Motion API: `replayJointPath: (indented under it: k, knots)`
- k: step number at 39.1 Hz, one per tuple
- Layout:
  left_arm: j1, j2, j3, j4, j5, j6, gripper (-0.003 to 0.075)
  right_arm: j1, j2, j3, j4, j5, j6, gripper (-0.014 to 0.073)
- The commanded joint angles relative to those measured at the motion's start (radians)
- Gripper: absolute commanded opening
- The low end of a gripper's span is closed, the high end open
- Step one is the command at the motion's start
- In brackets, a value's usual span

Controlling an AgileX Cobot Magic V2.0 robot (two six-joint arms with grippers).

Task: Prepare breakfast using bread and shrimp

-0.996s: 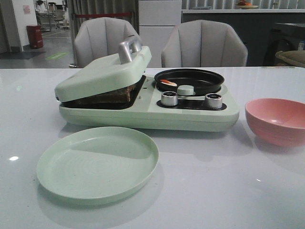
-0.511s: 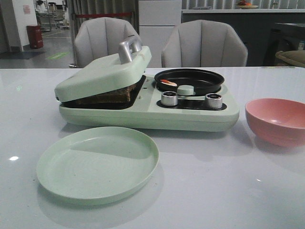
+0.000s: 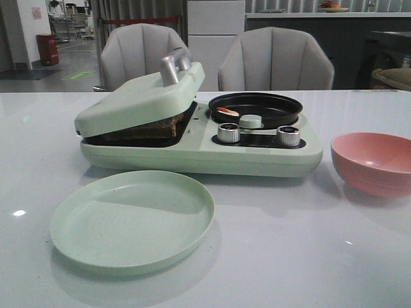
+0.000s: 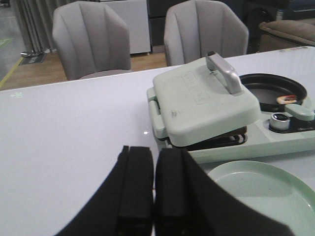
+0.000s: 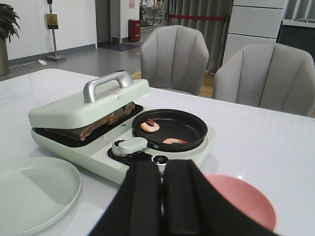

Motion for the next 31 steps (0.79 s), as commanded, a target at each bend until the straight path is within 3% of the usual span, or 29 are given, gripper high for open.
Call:
replayJointPath:
  k: [1, 7, 20, 25, 31]
  knots:
    - [0.058, -0.045, 0.018, 0.041, -0.064, -0.095, 0.0114, 0.001, 0.005, -0.028, 0.009, -0.085, -0.010, 0.0169]
    - [0.119, -0.123, 0.136, 0.102, -0.116, -0.142, 0.0114, 0.001, 0.005, -0.028, 0.009, -0.085, -0.010, 0.0169]
    - [0.119, -0.269, 0.285, 0.155, -0.189, -0.148, 0.0114, 0.001, 0.005, -0.028, 0.009, -0.085, -0.010, 0.0169]
    - [0.119, -0.289, 0.327, 0.190, -0.259, -0.222, 0.0114, 0.001, 0.005, -0.028, 0.009, -0.083, -0.010, 0.0169]
    - [0.119, -0.289, 0.367, 0.148, -0.288, -0.224, 0.0114, 0.001, 0.005, -0.028, 0.009, -0.078, -0.010, 0.0169]
